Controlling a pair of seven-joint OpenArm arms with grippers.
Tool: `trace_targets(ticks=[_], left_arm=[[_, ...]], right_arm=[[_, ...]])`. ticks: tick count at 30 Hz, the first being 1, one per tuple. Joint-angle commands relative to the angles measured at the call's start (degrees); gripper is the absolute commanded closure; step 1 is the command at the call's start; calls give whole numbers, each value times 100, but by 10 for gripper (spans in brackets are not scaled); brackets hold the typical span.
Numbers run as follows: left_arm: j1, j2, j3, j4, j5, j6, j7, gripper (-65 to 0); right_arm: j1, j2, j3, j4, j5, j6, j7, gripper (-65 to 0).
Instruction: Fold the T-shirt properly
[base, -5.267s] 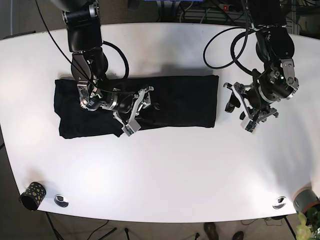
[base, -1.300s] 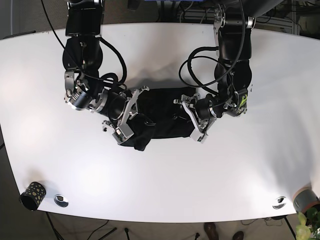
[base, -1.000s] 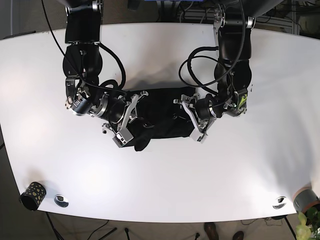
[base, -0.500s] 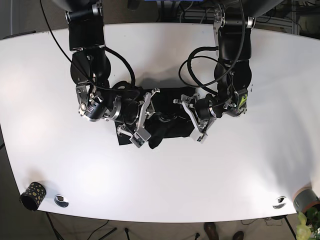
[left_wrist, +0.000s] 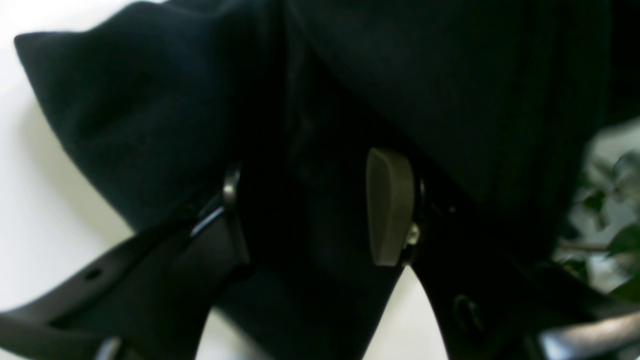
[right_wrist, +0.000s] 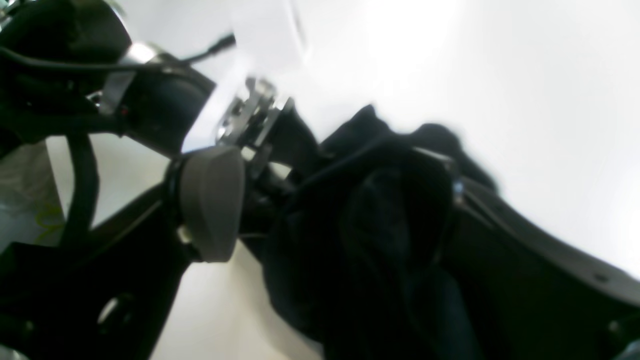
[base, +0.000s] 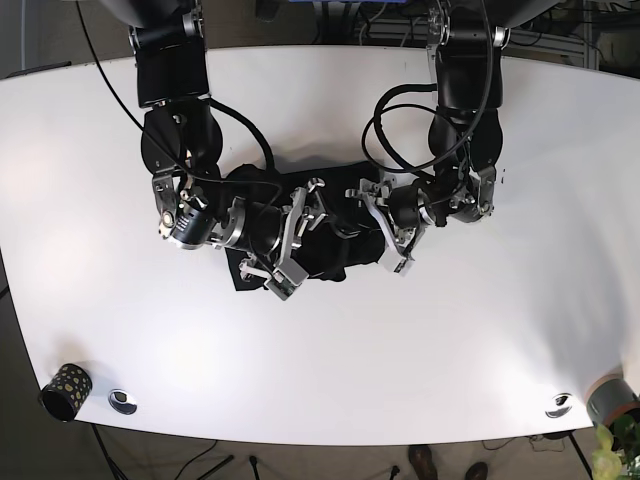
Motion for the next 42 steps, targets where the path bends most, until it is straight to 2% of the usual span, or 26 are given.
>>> trace_targets(ticks=[1, 11, 16, 20, 23, 28, 32, 38, 42], left_arm=[[-80, -25, 1, 463, 5, 7, 0, -293], [377, -720, -52, 1579, -4, 7, 0, -293], [746, -1010, -685, 2212, -4, 7, -8, -293], [931, -1212, -1212, 2581, -4, 7, -8, -294], [948, -1458, -1335, 2696, -4, 7, -8, -294], [948, -1748, -1318, 2713, 31, 7, -8, -294], [922, -1845, -1045, 2713, 40, 7, -8, -294], [843, -1862, -465, 2713, 40, 7, -35, -294], [632, -1678, 107, 2687, 66, 24, -35, -294]], right_arm=[[69, 151, 32, 194, 74, 35, 120, -474], [-379, 151, 40, 405, 74, 44, 129, -474], [-695, 98, 32, 361, 30, 44, 146, -474], [-1003, -209, 14, 53, 21, 35, 331, -474], [-1100, -429, -91, -307, 12, 35, 401, -474], [-1082, -394, -531, -210, 65, 18, 428, -474], [-1082, -368, -144, 176, 65, 18, 428, -474], [-871, -368, 876, 220, 21, 18, 428, -474], [-546, -166, 1298, -140, 12, 0, 428, -472]])
